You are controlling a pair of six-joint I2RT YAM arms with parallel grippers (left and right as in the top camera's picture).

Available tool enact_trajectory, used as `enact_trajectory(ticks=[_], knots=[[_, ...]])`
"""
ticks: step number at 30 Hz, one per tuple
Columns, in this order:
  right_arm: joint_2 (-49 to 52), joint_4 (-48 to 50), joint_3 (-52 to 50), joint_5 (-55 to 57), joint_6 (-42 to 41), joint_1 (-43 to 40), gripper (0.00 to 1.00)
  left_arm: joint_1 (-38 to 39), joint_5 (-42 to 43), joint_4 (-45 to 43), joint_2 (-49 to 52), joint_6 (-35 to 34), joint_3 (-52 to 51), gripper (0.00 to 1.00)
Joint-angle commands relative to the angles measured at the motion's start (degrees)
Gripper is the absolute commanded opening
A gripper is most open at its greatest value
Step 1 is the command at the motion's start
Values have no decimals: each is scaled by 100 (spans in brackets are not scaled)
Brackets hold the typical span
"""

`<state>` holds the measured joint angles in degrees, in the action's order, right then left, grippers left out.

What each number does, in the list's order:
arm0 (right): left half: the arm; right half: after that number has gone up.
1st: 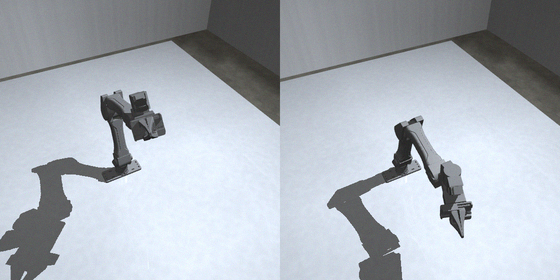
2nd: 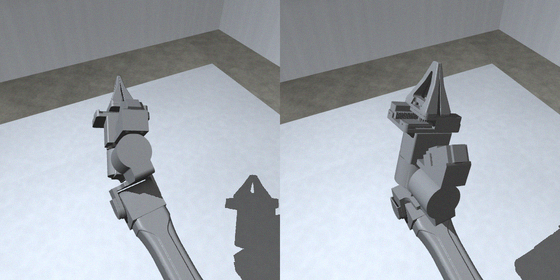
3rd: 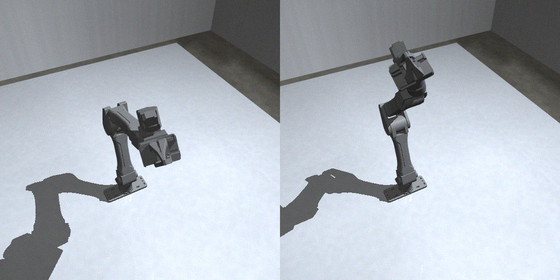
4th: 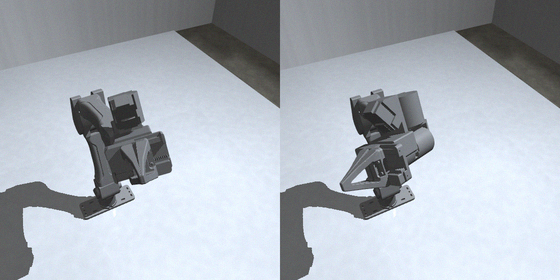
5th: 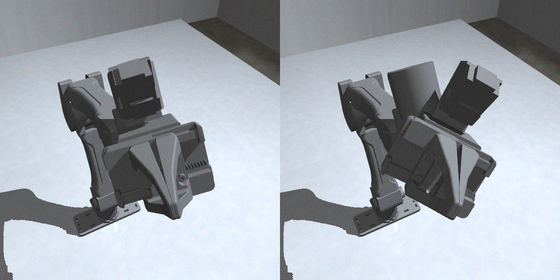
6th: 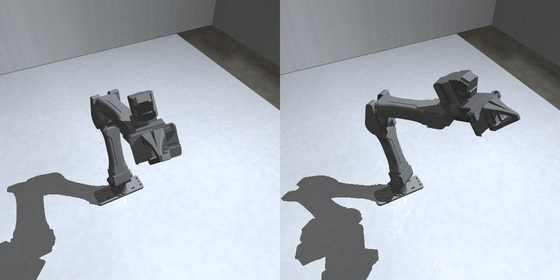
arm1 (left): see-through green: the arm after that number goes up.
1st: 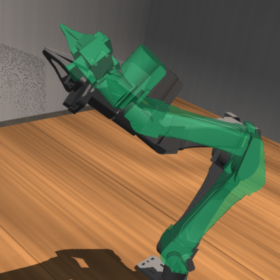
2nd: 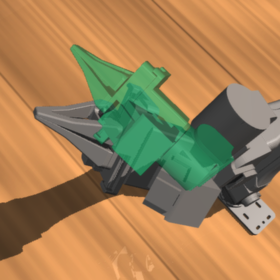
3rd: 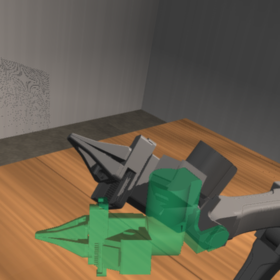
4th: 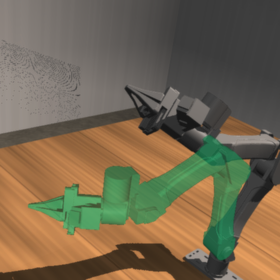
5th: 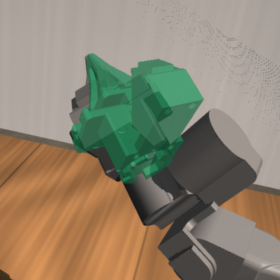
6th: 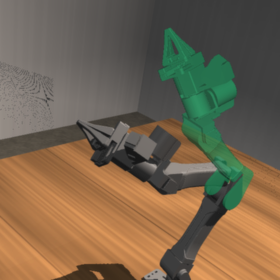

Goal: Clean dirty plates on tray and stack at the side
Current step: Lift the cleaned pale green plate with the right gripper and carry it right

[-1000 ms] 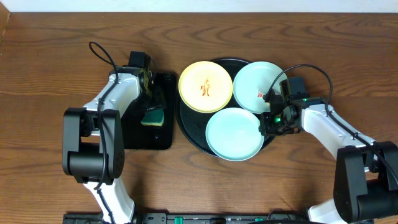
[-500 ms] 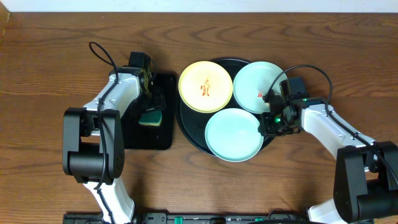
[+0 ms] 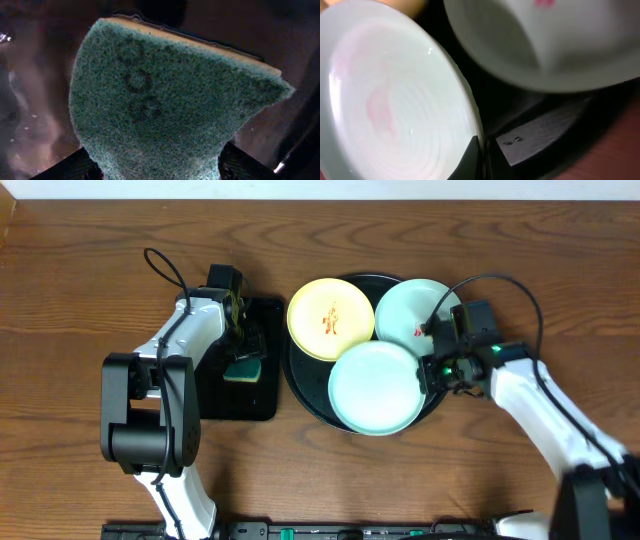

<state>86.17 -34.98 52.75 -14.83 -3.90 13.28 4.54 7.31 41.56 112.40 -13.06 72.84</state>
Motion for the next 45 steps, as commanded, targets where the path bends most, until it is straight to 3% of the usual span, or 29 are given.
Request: enact_trajectory(ticks=[1, 6, 14, 19, 25, 30, 33, 45], knots=[[-514, 149, 98, 1305, 94, 254, 1, -24, -50, 15, 44, 55, -35, 71], [-868, 511, 98, 3091, 466, 726, 1, -24, -50, 15, 44, 55, -35, 71], [-892, 1423, 98, 5665, 1985, 1991, 1, -24, -50, 15, 44, 55, -35, 71], [-892, 1915, 98, 6288, 2691, 2583, 1, -24, -50, 13, 44, 52, -35, 71], [-892, 1902, 98, 6308, 2649, 2673, 1, -24, -50, 15, 44, 52, -35, 71], [-892, 1867, 96, 6389, 1467, 2448, 1, -24, -50, 15, 44, 52, -35, 71], [-892, 1722, 98, 5707, 435, 1928, 1, -24, -50, 15, 44, 52, -35, 71], [-883, 1604, 96, 2197, -2326, -1797, 1, -24, -50, 17, 44, 52, -35, 71]])
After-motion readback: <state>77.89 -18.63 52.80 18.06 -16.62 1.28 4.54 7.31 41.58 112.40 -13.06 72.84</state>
